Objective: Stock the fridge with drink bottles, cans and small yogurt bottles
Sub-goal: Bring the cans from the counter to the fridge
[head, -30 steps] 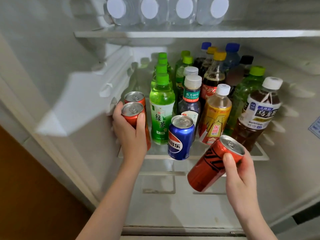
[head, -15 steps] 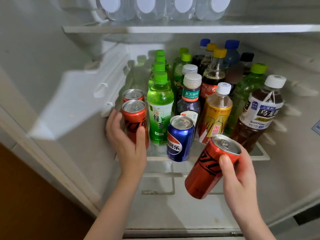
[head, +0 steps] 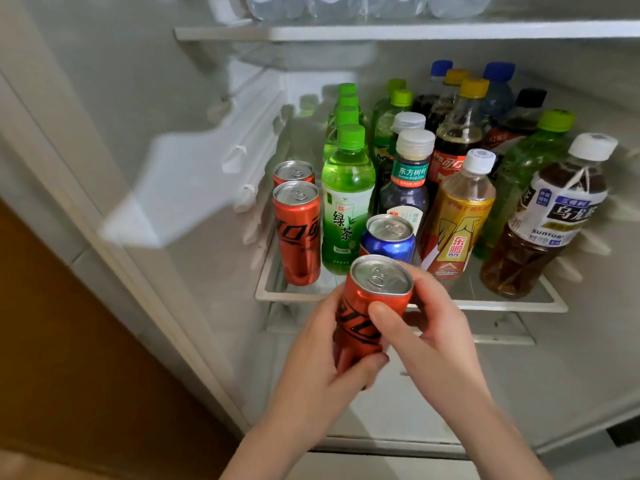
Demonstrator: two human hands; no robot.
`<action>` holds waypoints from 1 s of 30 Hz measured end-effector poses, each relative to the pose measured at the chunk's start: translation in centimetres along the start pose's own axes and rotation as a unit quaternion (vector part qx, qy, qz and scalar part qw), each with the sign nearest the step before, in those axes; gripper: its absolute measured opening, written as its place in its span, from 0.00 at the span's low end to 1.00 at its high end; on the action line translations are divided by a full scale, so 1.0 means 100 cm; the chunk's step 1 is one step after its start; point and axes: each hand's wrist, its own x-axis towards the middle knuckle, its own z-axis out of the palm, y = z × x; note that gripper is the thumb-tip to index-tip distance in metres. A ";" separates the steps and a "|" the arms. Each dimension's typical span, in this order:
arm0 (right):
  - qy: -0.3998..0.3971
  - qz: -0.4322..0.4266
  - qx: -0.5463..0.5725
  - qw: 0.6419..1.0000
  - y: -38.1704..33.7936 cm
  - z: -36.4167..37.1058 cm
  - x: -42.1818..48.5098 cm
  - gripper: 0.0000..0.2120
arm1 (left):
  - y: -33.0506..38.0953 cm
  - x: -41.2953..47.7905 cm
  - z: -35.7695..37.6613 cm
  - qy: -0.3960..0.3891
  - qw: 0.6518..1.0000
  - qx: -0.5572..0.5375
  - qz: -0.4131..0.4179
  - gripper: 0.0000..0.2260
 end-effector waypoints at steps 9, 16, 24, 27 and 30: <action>0.155 0.018 0.040 0.987 0.009 -0.006 -0.005 0.11 | -0.032 0.015 -0.017 0.183 0.981 -0.049 -0.041 0.30; 0.208 0.049 0.039 0.976 0.020 -0.013 -0.022 0.14 | -0.044 0.044 -0.018 0.276 0.960 -0.028 -0.031 0.32; 0.223 0.053 0.025 0.973 0.031 -0.020 -0.029 0.05 | -0.049 0.060 -0.014 0.305 0.951 0.050 -0.025 0.35; 0.226 0.057 0.027 0.972 0.034 -0.019 -0.031 0.06 | -0.051 0.065 -0.016 0.318 0.944 0.080 -0.029 0.35; 0.228 0.062 0.028 0.971 0.035 -0.018 -0.034 0.07 | -0.052 0.069 -0.017 0.333 0.938 0.091 -0.020 0.36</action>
